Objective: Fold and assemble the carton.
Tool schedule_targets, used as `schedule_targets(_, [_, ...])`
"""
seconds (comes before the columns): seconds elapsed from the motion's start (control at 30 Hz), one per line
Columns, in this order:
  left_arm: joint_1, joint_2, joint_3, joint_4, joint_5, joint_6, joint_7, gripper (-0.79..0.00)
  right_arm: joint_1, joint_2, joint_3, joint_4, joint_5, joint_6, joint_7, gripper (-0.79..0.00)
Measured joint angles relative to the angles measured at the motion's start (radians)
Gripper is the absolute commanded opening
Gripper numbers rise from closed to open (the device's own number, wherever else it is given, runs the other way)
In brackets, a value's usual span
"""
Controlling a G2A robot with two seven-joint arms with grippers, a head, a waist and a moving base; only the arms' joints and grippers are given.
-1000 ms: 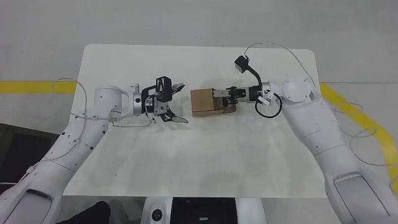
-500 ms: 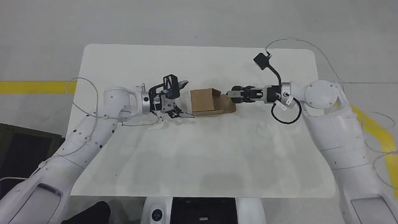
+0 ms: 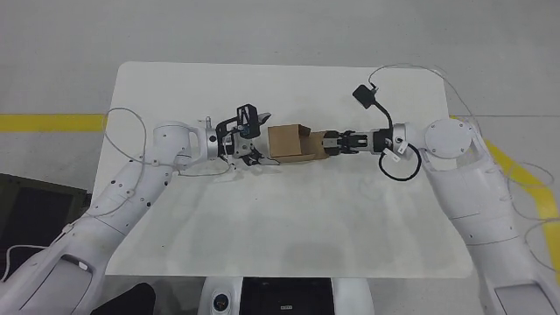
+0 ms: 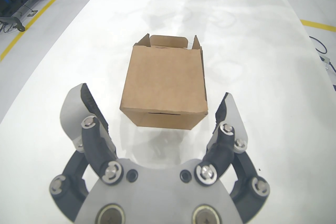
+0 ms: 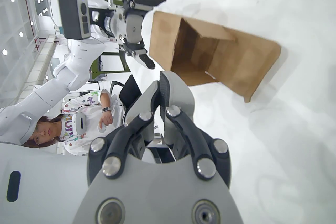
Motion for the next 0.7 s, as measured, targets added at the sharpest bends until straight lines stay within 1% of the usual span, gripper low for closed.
schedule_targets(0.13, [-0.005,-0.008,0.005,0.005,-0.001,0.001,-0.003,0.0,-0.03,0.003,-0.012,-0.009,0.006,0.032,0.004,-0.785])
schedule_targets(0.23, [-0.008,-0.014,0.01,0.008,0.001,0.002,-0.009,0.0,-0.03,-0.002,-0.039,0.024,0.007,0.031,-0.021,-0.785])
schedule_targets(0.47, [-0.013,-0.025,0.011,0.016,0.007,-0.003,-0.016,0.0,0.019,-0.027,-0.12,0.145,0.027,-0.009,-0.09,-0.785])
schedule_targets(0.7, [-0.011,-0.03,0.005,0.023,0.01,-0.014,-0.016,0.0,0.064,-0.047,-0.173,0.21,0.038,-0.052,-0.137,-0.785])
